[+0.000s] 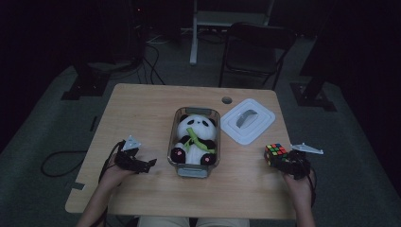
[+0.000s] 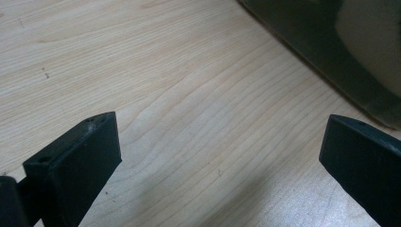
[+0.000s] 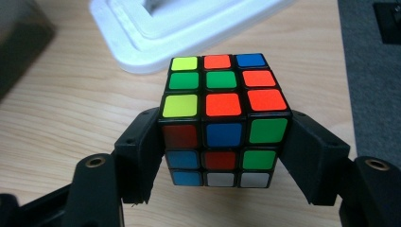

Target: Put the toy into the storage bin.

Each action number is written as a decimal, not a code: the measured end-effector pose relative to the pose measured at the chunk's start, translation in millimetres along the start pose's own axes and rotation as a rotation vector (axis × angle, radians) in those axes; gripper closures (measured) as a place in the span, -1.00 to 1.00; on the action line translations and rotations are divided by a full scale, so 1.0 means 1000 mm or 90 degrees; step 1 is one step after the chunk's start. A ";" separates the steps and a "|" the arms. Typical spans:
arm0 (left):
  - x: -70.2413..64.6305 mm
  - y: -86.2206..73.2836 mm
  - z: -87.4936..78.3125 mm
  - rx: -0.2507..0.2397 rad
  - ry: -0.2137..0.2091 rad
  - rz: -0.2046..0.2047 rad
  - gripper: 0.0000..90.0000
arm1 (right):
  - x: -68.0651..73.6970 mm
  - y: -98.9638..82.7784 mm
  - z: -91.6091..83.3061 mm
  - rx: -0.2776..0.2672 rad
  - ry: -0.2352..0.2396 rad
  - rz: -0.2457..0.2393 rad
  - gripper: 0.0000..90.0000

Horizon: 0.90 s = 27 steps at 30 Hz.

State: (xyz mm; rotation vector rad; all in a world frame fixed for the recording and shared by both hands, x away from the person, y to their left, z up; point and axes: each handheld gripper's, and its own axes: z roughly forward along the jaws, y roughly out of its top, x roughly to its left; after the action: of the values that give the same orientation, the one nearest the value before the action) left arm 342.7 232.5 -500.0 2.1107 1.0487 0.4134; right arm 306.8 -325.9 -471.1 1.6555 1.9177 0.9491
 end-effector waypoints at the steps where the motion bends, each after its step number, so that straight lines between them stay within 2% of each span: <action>1: 0.000 0.000 0.000 0.000 0.000 0.000 -0.99 | 0.001 0.001 -0.001 -0.003 0.003 -0.003 -0.25; 7: -0.002 0.001 0.000 -0.003 -0.003 0.002 -0.99 | 0.010 0.009 -0.009 -0.018 0.022 -0.014 -0.25; 16: -0.001 0.000 0.001 0.004 -0.001 0.003 -0.99 | 0.027 0.028 -0.029 -0.058 0.079 -0.034 -0.25; 17: -0.001 0.000 0.002 0.003 -0.001 0.002 -0.99 | 0.033 0.034 -0.036 -0.068 0.097 -0.042 -0.25; 18: -0.001 -0.001 0.003 0.004 -0.002 0.004 -0.99 | 0.033 0.034 -0.036 -0.068 0.097 -0.042 -0.25; 21: -0.002 -0.002 0.005 0.012 0.001 0.008 -0.99 | 0.041 0.042 -0.044 -0.084 0.123 -0.053 -0.25; 27: -0.001 -0.004 0.008 0.023 0.006 0.009 -0.99 | 0.063 0.059 -0.059 -0.114 0.158 -0.087 -0.25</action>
State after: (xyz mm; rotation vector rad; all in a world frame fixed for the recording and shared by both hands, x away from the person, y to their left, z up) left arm 344.2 229.2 -508.1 2.1510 1.0555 0.4150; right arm 292.6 -274.6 -381.0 1.3391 2.0055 1.2782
